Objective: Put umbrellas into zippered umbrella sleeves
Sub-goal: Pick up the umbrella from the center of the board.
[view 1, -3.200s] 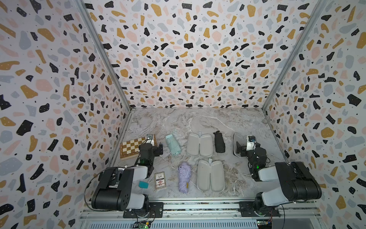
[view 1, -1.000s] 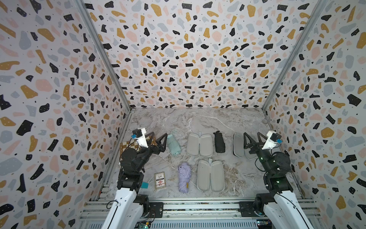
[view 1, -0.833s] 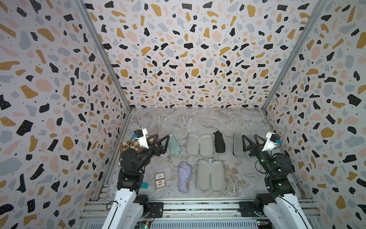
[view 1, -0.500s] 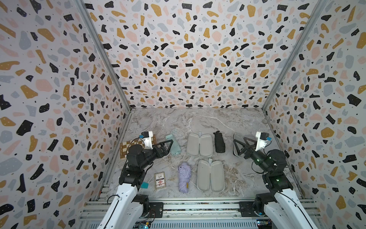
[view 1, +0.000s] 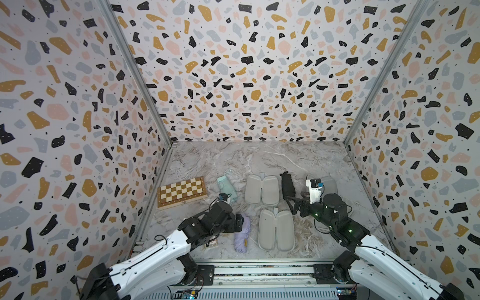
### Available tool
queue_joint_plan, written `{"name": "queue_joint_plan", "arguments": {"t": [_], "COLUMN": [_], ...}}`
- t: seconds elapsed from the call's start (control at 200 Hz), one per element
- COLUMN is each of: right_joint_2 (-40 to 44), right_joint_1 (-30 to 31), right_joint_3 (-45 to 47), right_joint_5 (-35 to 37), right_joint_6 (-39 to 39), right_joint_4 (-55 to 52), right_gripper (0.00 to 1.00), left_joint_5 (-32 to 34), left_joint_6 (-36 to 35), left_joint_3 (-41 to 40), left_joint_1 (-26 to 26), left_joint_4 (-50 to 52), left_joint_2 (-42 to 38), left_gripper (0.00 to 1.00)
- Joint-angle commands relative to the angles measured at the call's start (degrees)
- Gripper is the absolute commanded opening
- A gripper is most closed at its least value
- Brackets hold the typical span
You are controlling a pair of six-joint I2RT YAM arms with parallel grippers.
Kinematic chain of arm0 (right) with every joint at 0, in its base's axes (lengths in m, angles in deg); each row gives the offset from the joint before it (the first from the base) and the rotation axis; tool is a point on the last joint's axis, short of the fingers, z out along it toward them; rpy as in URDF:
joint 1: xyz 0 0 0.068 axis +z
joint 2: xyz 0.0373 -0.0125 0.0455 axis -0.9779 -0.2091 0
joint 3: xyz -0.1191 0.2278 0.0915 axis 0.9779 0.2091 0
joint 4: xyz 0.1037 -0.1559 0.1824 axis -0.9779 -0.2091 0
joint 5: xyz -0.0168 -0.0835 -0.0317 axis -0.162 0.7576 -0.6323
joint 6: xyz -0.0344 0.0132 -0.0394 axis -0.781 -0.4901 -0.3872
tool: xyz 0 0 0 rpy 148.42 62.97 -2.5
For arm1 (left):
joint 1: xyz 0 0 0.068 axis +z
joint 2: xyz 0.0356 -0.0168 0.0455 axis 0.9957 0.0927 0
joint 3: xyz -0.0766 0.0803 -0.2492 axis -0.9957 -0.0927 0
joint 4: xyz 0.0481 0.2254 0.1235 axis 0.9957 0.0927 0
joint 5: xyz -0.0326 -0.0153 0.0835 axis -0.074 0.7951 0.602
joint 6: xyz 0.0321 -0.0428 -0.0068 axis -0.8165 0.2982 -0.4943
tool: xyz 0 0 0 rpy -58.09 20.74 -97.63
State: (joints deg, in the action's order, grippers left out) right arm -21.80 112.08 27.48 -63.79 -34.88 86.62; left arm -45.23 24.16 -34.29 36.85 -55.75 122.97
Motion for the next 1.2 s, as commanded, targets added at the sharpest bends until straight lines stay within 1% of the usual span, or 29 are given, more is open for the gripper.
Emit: {"name": "queue_joint_plan", "arguments": {"t": [0.0,0.13,0.25,0.406,0.471,0.566,0.781,0.896,0.966,1.056,1.131,1.196], "right_joint_2": [3.0,6.7,8.2,8.4,8.4,8.1,7.7,7.9,8.3,8.7,9.0,9.1], "right_joint_1": [0.3,0.4,0.4,0.4,0.4,0.4,0.4,0.4,0.4,0.4,0.4,0.4], "right_joint_3": [2.1,5.3,6.6,6.3,6.6,6.5,6.7,6.8,7.0,7.1,7.1,7.1], "right_joint_5": [1.9,-0.8,-1.3,-1.3,-1.5,-1.2,-1.6,-1.9,-1.9,-1.9,-1.6,-1.2], "right_joint_6": [0.7,1.4,1.5,1.2,1.2,1.2,0.8,0.6,0.6,0.6,0.5,0.5], "right_joint_4": [-1.1,-0.4,0.2,-0.4,-0.1,-0.6,0.0,0.4,0.4,0.3,0.2,-0.1], "right_gripper": [1.0,1.0,1.0,1.0,1.0,1.0,1.0,1.0,1.0,1.0,1.0,1.0], "left_joint_5": [7.8,1.6,-1.7,1.1,0.4,-0.6,-1.1,-0.5,0.0,-0.2,-0.4,-0.2], "left_joint_6": [3.2,3.0,3.0,3.8,3.5,3.4,3.3,3.3,3.3,3.3,3.2,2.9], "left_joint_3": [2.0,1.4,1.1,2.6,2.8,2.9,3.2,3.2,3.1,3.0,3.1,3.2], "left_joint_1": [-3.9,-5.8,-7.1,-9.2,-9.2,-9.6,-10.1,-10.1,-10.1,-10.1,-10.1,-10.1], "left_joint_4": [4.7,4.0,-0.7,0.2,-0.4,-2.0,-4.5,-5.2,-5.3,-5.8,-6.4,-6.7], "left_joint_2": [1.3,7.2,10.2,13.0,14.5,16.4,21.1,21.9,22.4,23.1,23.1,22.6], "left_gripper": [0.94,0.93,0.91,0.88,0.86,0.81,0.75,0.7,0.69,0.63,0.53,0.51]}}
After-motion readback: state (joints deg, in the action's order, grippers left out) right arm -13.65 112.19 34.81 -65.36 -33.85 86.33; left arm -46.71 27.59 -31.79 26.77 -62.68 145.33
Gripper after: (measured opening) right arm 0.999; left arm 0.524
